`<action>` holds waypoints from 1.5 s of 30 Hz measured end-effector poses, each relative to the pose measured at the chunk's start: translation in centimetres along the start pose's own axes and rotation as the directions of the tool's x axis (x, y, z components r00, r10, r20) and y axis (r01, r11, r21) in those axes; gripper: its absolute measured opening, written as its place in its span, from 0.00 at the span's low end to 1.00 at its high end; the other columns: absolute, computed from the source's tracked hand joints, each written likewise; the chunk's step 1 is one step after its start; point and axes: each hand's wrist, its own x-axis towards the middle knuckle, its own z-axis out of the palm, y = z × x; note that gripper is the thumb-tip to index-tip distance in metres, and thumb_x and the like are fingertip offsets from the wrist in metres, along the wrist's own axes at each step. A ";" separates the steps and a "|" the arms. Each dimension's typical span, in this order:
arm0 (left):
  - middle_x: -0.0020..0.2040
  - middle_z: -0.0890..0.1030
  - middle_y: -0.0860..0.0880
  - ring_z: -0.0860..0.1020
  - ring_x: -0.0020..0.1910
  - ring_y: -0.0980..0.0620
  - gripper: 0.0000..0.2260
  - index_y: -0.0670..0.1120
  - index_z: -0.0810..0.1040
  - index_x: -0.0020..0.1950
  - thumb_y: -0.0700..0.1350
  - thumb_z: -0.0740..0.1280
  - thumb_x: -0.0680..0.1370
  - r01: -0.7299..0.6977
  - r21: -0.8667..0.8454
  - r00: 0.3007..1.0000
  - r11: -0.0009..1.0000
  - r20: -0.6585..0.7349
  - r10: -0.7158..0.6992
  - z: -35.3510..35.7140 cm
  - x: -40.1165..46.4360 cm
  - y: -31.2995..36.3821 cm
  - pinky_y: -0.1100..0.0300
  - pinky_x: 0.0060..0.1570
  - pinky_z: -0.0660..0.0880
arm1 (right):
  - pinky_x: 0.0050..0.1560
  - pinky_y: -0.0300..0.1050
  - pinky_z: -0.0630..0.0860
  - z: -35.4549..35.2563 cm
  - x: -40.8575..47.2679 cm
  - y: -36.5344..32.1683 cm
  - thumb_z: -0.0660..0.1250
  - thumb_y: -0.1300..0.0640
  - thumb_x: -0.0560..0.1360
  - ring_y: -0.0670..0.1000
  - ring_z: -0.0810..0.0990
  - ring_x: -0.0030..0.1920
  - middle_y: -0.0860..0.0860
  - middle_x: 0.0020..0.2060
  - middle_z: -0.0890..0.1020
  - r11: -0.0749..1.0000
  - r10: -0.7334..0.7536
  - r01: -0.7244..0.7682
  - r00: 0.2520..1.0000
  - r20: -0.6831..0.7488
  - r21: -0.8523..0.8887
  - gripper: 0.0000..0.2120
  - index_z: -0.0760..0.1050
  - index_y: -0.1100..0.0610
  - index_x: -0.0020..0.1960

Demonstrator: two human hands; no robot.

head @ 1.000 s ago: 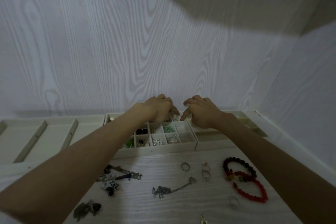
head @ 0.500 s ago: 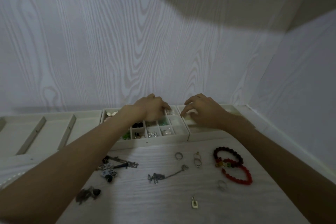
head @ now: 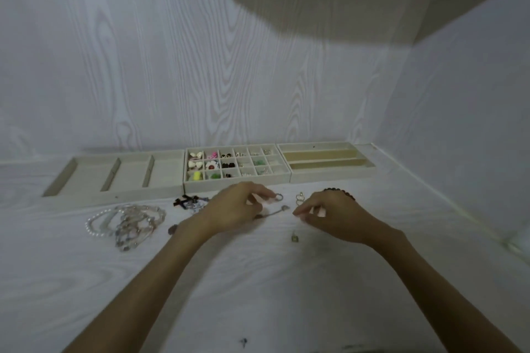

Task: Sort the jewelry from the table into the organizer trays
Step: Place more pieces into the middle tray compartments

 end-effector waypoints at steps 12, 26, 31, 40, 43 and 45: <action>0.49 0.83 0.55 0.80 0.52 0.57 0.12 0.52 0.81 0.55 0.40 0.62 0.78 0.075 -0.381 0.995 0.922 -0.039 -0.096 3.8 -1.7 -0.6 0.57 0.57 0.76 | 0.35 0.26 0.71 4.1 -0.4 -1.2 0.74 0.57 0.70 0.35 0.78 0.31 0.48 0.36 0.85 0.938 0.249 -0.188 0.950 -0.187 0.292 0.04 0.85 0.56 0.43; 0.52 0.83 0.50 0.81 0.47 0.52 0.16 0.45 0.78 0.57 0.53 0.57 0.82 0.155 -0.853 0.964 0.498 0.021 -0.263 2.4 -1.6 -0.6 0.60 0.42 0.69 | 0.60 0.41 0.71 5.7 4.7 -5.2 0.68 0.43 0.69 0.47 0.80 0.56 0.48 0.50 0.84 0.372 0.261 -0.023 0.962 -0.081 0.928 0.17 0.81 0.50 0.54; 0.51 0.81 0.49 0.79 0.44 0.52 0.12 0.45 0.76 0.56 0.48 0.56 0.83 0.122 -0.898 0.954 0.422 -0.011 -0.299 2.5 -1.4 -0.7 0.58 0.43 0.73 | 0.61 0.47 0.68 6.4 4.8 -4.9 0.69 0.30 0.61 0.49 0.74 0.50 0.39 0.40 0.81 0.435 0.283 -0.050 0.956 -0.083 0.899 0.30 0.81 0.46 0.56; 0.43 0.82 0.54 0.76 0.36 0.63 0.09 0.41 0.79 0.55 0.44 0.64 0.79 -0.009 -0.843 0.956 0.537 -0.164 -0.242 2.2 -1.5 -0.3 0.71 0.34 0.71 | 0.43 0.40 0.65 6.6 4.8 -5.0 0.71 0.36 0.62 0.46 0.64 0.37 0.43 0.33 0.76 0.360 0.283 0.026 0.950 -0.136 0.933 0.26 0.82 0.51 0.54; 0.42 0.83 0.54 0.76 0.34 0.66 0.09 0.41 0.80 0.54 0.44 0.66 0.78 -0.036 -0.827 0.940 0.560 -0.219 -0.263 2.2 -1.6 -0.5 0.74 0.34 0.71 | 0.37 0.37 0.66 6.5 4.7 -5.1 0.70 0.45 0.68 0.44 0.65 0.34 0.42 0.27 0.72 0.372 0.330 0.033 0.929 -0.166 0.928 0.13 0.82 0.49 0.49; 0.42 0.83 0.53 0.77 0.35 0.66 0.09 0.41 0.81 0.54 0.44 0.66 0.77 -0.050 -0.833 0.926 0.551 -0.246 -0.287 2.1 -1.7 -0.6 0.74 0.34 0.71 | 0.35 0.35 0.68 6.3 4.6 -5.0 0.69 0.50 0.73 0.43 0.68 0.32 0.41 0.26 0.75 0.425 0.364 0.062 0.902 -0.233 0.903 0.07 0.81 0.49 0.50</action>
